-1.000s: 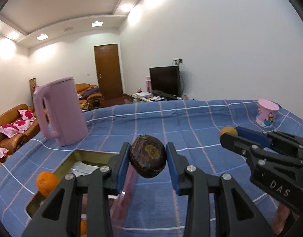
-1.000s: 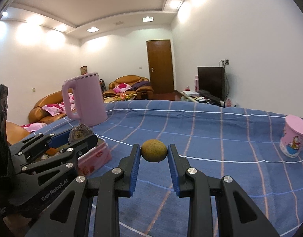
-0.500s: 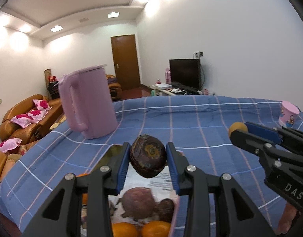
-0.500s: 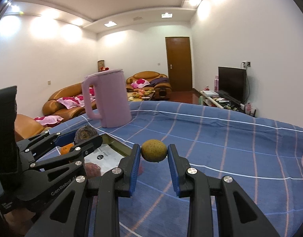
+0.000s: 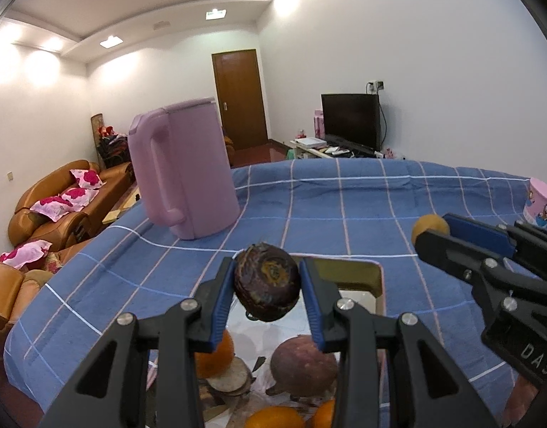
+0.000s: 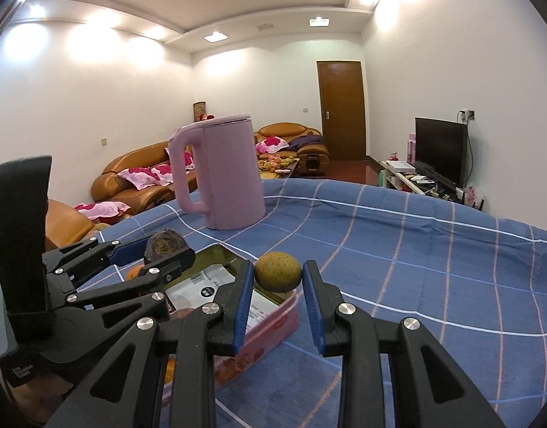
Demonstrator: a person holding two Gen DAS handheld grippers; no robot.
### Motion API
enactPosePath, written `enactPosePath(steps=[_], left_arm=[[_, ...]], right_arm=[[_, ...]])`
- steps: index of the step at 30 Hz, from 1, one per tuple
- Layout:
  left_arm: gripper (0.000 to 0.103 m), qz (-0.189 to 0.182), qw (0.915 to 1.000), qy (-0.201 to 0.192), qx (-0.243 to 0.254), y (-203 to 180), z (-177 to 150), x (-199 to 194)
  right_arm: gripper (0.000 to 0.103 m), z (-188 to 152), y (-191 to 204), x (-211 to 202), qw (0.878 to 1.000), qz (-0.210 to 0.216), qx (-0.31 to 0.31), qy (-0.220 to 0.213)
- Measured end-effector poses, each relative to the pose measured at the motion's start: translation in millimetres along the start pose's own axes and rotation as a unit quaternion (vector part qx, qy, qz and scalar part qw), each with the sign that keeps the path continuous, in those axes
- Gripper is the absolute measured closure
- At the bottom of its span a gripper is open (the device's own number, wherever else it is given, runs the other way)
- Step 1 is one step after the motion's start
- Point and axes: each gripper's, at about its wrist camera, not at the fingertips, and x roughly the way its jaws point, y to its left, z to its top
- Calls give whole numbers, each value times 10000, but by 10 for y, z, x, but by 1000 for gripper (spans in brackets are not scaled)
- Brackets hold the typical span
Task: Organize fruits
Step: 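Carry the purple fruit and yellow fruit with both tools over the tin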
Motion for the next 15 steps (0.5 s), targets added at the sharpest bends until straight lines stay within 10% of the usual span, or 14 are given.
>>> enactPosePath(steps=[15], left_arm=[[64,95,9980,630,27,171,-85,290]], right_arm=[[73,-116,249,541,9967,143,-266,757]])
